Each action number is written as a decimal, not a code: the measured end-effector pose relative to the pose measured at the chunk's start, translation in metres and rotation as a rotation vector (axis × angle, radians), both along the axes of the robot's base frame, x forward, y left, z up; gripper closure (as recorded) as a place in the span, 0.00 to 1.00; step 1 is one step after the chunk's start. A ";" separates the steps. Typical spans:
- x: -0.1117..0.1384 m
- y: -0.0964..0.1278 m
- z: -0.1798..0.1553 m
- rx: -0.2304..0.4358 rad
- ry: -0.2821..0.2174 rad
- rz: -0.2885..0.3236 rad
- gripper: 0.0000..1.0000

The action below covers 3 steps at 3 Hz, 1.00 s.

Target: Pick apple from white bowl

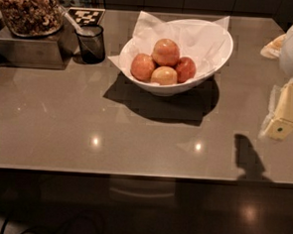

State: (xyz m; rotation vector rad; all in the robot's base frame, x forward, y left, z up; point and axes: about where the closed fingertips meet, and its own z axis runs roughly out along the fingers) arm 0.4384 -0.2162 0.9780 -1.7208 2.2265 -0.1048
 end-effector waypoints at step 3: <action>0.038 0.012 0.025 0.239 -0.084 -0.016 0.00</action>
Offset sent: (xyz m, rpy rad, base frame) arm 0.0271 0.0032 0.0163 0.2145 -0.0392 -0.0535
